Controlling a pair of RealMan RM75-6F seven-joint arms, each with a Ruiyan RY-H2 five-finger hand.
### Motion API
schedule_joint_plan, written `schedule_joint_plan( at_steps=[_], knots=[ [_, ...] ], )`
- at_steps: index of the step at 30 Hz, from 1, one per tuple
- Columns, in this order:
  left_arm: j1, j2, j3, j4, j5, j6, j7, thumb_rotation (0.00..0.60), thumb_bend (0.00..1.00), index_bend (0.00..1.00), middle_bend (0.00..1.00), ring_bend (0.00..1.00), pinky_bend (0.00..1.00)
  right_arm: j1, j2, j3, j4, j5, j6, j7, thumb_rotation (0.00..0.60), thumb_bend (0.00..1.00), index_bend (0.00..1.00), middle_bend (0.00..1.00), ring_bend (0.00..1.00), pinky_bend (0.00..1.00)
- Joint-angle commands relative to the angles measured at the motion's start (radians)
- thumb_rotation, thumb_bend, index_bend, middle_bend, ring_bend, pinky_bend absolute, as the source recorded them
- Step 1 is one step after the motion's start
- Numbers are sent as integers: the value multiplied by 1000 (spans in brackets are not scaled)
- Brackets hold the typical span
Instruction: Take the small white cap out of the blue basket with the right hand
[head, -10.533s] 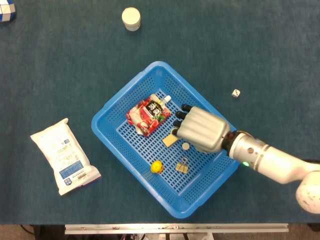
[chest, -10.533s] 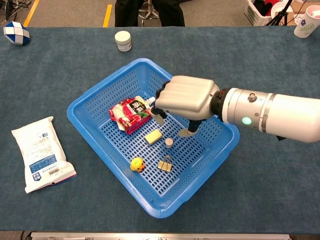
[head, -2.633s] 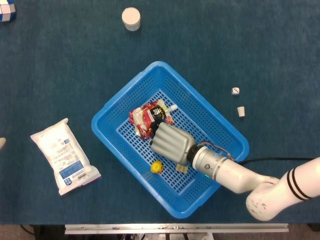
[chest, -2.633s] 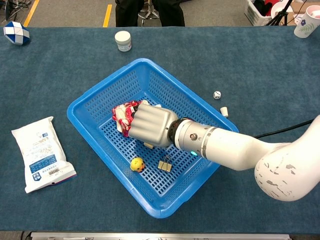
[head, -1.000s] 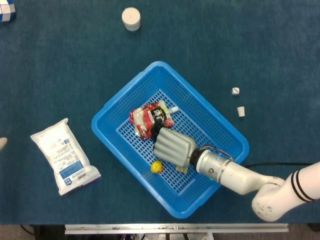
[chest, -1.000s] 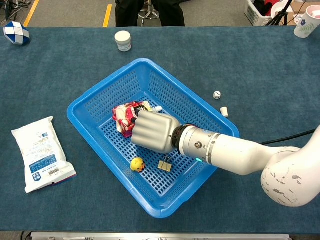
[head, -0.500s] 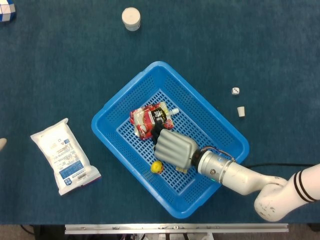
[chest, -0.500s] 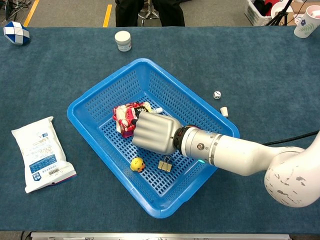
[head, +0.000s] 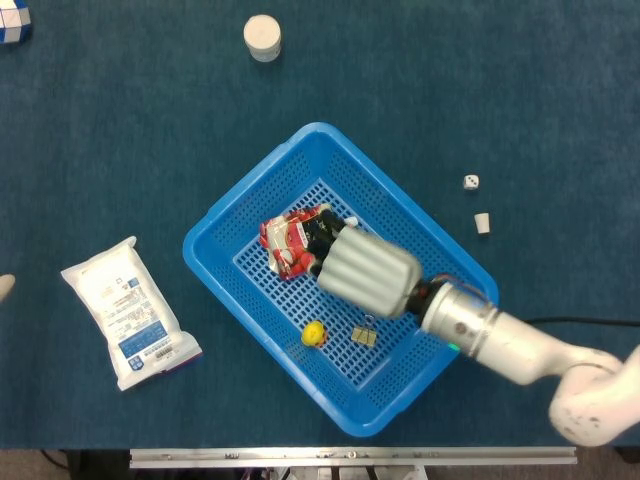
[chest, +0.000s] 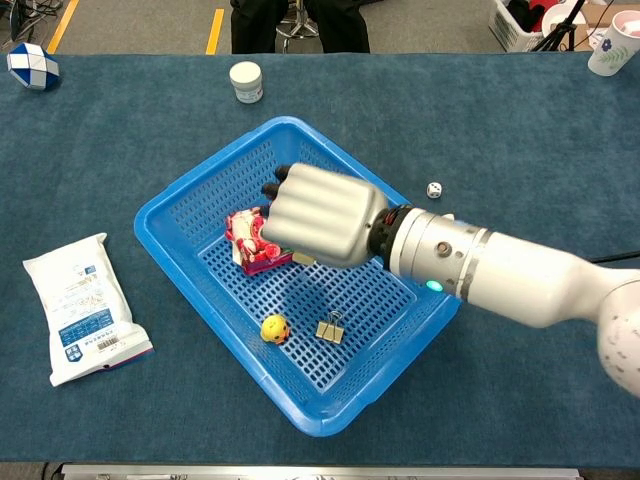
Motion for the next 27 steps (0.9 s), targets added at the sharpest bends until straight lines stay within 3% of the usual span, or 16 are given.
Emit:
schedule_joint_plan(
  at_steps=[1,7,12,22,27],
  knots=[
    [-3,5,-2,-5,-1,-3,3,600,0,48,0,0,0,-53,119,42,-87,-58,88,100,600,264,529,424,243,266],
    [-3,11,1,-17,9,-1,17,600,0,48,0,0,0,-130,306,74,-111,-55,154,237,600,264,529,424,243,266],
    [-11,9,3,-15,9,-18,29,600,0,48,0,0,0,-179,381,67,-46,-19,127,334,600,263,529,424,243,266],
    [-32,-11,-4,-11,-6,-42,48,600,0,48,0,0,0,-208,288,40,153,19,-10,394,600,264,528,424,243,265],
    [-36,-20,-5,-6,-14,-46,55,600,0,48,0,0,0,-217,242,45,211,37,-52,412,600,264,359,370,216,240]
  ],
)
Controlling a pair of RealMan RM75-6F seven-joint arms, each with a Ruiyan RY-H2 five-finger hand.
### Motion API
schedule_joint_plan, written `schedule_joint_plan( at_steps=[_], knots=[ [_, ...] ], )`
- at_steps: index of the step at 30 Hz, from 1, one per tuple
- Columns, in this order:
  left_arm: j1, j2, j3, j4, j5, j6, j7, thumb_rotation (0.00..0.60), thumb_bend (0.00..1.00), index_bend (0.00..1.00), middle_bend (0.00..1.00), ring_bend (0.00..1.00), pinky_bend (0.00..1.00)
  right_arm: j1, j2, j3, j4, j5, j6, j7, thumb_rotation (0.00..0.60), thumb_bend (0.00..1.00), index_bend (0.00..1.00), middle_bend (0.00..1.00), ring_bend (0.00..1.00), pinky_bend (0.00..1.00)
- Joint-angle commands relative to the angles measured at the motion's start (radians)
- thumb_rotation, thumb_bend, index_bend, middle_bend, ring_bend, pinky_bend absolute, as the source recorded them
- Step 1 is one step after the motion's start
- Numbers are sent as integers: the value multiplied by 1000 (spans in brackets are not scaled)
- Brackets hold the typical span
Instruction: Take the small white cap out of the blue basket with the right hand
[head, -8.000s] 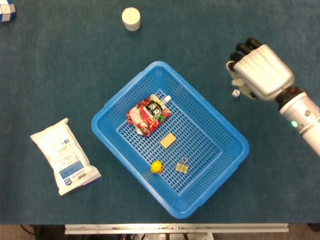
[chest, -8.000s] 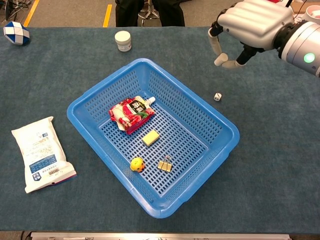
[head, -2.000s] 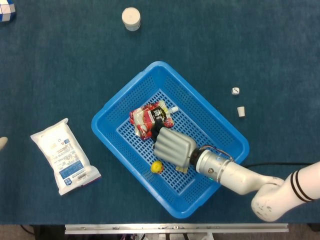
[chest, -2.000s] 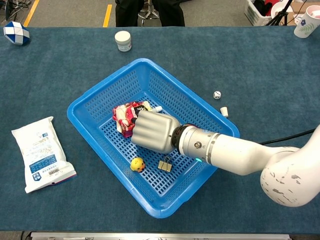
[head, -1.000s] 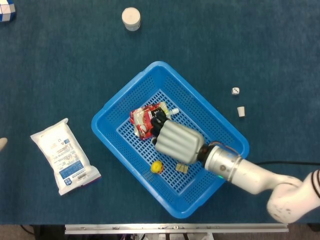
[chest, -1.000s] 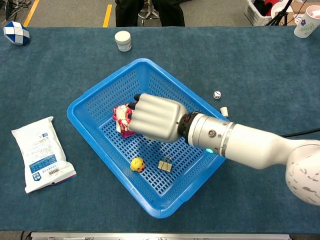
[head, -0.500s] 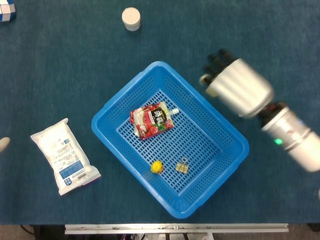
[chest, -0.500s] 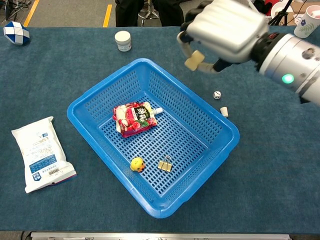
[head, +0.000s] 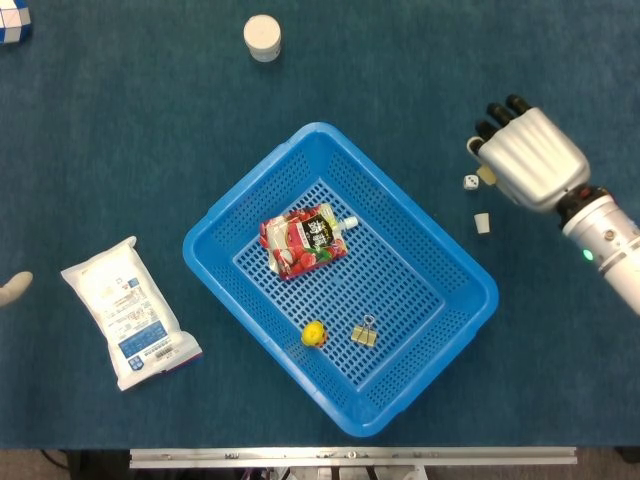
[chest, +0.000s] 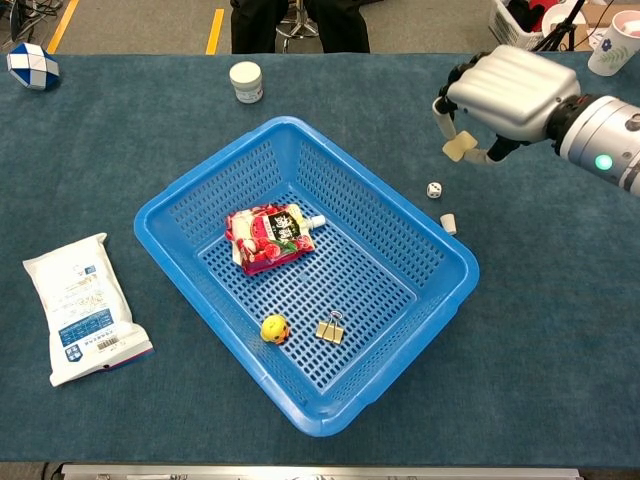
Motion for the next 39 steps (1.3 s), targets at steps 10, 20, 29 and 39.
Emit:
schedule_joint_plan(
  at_steps=[10,20,29,39],
  knots=[
    [-15,-56,-4,62,1,-14,-22,600,0,59,0,0,0,-71,46,42,-71,-4,75,43,600,264,199,321,185,227],
    [-21,-60,1,87,-8,-30,-42,600,0,59,0,0,0,-227,286,52,-313,60,273,40,600,265,208,323,185,227],
    [-12,-43,3,96,-17,-24,-66,600,0,59,0,0,0,-426,389,32,-394,54,520,62,600,266,239,343,185,228],
    [-1,-23,7,97,-11,-9,-86,600,0,59,0,0,0,-590,418,27,-380,25,658,161,600,266,248,343,185,228]
  ],
)
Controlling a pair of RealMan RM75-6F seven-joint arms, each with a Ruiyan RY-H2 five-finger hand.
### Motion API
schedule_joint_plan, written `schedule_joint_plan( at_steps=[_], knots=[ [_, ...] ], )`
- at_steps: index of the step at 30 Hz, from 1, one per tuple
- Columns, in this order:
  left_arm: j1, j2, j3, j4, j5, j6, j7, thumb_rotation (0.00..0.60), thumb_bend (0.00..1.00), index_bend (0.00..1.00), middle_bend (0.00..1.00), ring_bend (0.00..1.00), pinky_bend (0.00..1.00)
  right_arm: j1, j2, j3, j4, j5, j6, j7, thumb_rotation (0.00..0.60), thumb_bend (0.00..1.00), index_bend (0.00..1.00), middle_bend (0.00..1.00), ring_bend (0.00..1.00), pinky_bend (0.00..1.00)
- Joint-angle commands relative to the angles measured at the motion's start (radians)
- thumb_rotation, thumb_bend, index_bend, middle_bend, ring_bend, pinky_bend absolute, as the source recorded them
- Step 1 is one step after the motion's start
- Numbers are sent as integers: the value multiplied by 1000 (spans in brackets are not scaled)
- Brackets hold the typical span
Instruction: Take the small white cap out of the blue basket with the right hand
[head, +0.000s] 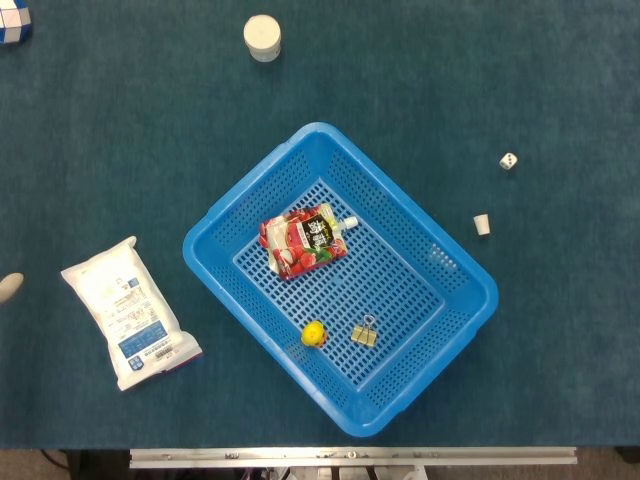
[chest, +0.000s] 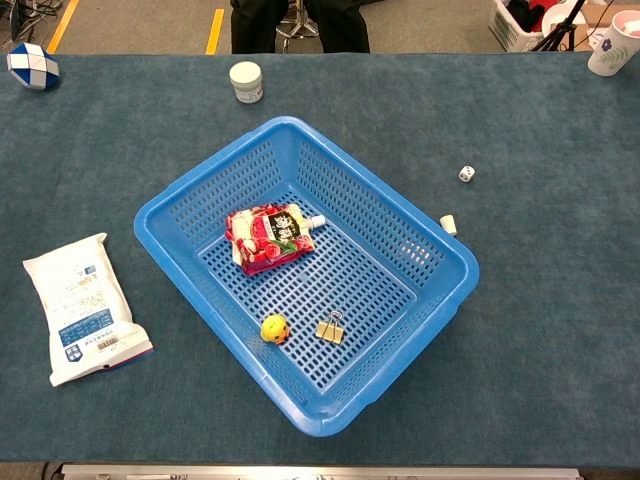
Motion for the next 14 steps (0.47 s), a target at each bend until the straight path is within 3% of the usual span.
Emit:
schedule_joint_plan(
  at_steps=[1,14],
  knots=[
    [5,10,2,3,8,7,-13,600,0,59,0,0,0,-37,16,4,3,-15,27,22,600,267,248,344,185,227],
    [31,53,31,27,71,28,-86,600,0,59,0,0,0,-98,32,6,8,-115,16,40,600,267,248,349,185,228]
  ],
)
